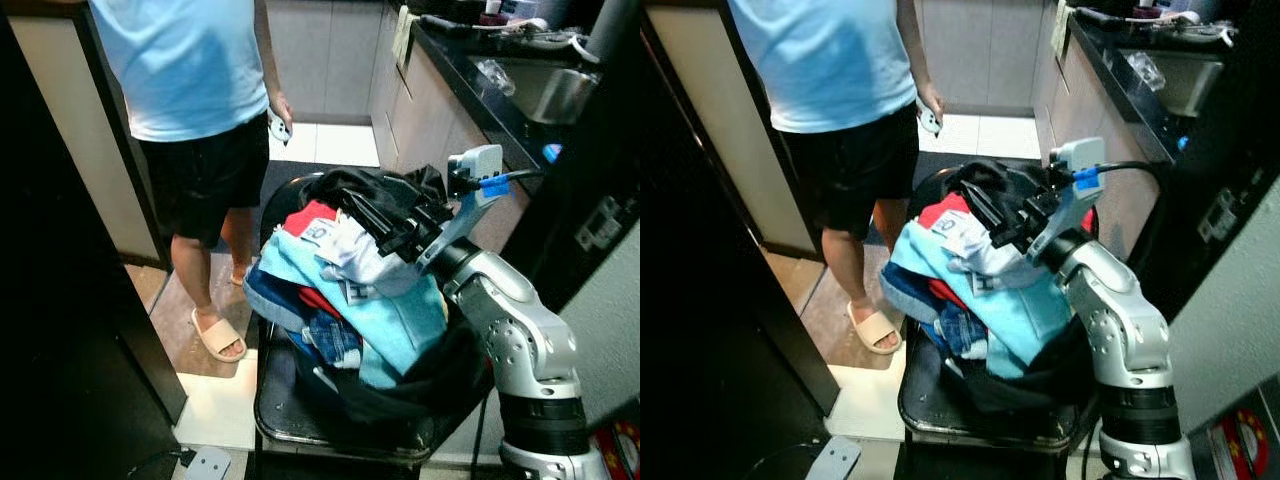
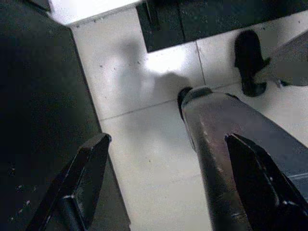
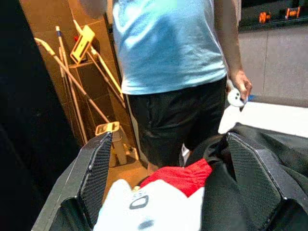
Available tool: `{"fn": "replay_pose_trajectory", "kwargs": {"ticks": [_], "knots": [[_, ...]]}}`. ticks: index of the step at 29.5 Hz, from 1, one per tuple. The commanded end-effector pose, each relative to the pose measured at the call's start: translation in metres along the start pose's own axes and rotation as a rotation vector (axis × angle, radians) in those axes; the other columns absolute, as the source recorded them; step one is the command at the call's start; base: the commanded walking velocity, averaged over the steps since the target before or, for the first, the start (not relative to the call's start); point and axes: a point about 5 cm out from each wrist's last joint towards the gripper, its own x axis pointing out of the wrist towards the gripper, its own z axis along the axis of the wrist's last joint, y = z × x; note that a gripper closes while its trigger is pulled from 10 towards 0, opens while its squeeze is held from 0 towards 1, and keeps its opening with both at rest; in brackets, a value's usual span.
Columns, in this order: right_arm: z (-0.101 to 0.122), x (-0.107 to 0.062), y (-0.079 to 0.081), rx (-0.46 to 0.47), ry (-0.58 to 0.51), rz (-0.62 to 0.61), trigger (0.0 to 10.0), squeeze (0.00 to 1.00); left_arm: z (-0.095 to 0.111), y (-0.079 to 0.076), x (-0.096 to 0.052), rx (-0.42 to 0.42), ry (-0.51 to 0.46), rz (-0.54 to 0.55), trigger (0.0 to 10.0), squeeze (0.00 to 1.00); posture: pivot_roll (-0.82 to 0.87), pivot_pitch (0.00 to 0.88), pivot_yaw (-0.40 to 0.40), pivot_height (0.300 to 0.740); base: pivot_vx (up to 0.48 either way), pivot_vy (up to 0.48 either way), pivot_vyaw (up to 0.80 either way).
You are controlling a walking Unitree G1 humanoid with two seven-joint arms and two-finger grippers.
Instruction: Clothes washing
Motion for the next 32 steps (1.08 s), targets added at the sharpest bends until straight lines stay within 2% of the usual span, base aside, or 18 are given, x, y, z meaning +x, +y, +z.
{"fn": "replay_pose_trajectory", "kwargs": {"ticks": [1,7,10,11,14,16,17,20,23,26,32], "knots": [[-0.001,-0.002,-0.003,-0.006,0.003,-0.014,10.0,0.00,-0.009,-0.001,-0.001,-0.001,0.040,-0.003,10.0,0.00,0.03,0.034,-0.024,0.740,0.000,0.000,0.00],[-0.002,-0.003,0.002,-0.007,0.016,0.035,10.0,0.00,-0.010,-0.003,-0.001,-0.003,0.040,-0.006,10.0,0.00,0.03,0.038,-0.026,0.740,0.000,0.000,0.00],[-0.004,-0.007,0.016,0.002,0.015,0.169,10.0,0.00,-0.011,-0.003,-0.001,-0.007,0.042,-0.007,10.0,0.00,0.03,0.040,-0.027,0.740,0.000,0.000,0.00],[-0.004,-0.007,0.016,0.002,0.015,0.169,10.0,0.00,-0.011,-0.003,-0.001,-0.007,0.042,-0.007,10.0,0.00,0.03,0.040,-0.027,0.740,0.000,0.000,0.00],[-0.008,-0.012,0.029,-0.012,0.041,0.276,10.0,0.00,-0.011,-0.004,-0.001,-0.010,0.044,-0.007,10.0,0.00,0.03,0.041,-0.028,0.740,0.000,0.000,0.00],[-0.013,-0.013,0.031,-0.027,0.069,0.290,10.0,0.00,-0.011,-0.004,-0.001,-0.011,0.045,-0.007,10.0,0.00,0.03,0.042,-0.028,0.740,0.000,0.000,0.00],[-0.021,-0.013,0.032,-0.054,0.113,0.279,10.0,0.00,-0.011,-0.004,-0.001,-0.013,0.046,-0.008,10.0,0.00,0.03,0.043,-0.027,0.740,0.000,0.000,0.00],[-0.026,-0.012,0.031,-0.073,0.141,0.267,10.0,0.00,-0.011,-0.004,-0.001,-0.013,0.046,-0.008,10.0,0.00,0.03,0.043,-0.027,0.740,0.000,0.000,0.00],[-0.037,-0.009,0.021,-0.109,0.205,0.172,10.0,0.00,-0.012,-0.005,-0.001,-0.015,0.050,-0.009,10.0,0.00,0.03,0.044,-0.027,0.740,0.000,0.000,0.00],[-0.040,-0.007,0.013,-0.118,0.224,0.100,10.0,0.00,-0.013,-0.005,-0.001,-0.015,0.051,-0.010,10.0,0.00,0.03,0.045,-0.027,0.740,0.000,0.000,0.00],[-0.042,-0.004,0.009,-0.103,0.243,0.042,10.0,0.00,-0.013,-0.005,-0.001,-0.015,0.052,-0.010,10.0,0.00,0.03,0.044,-0.028,0.740,0.000,0.000,0.00]]}}
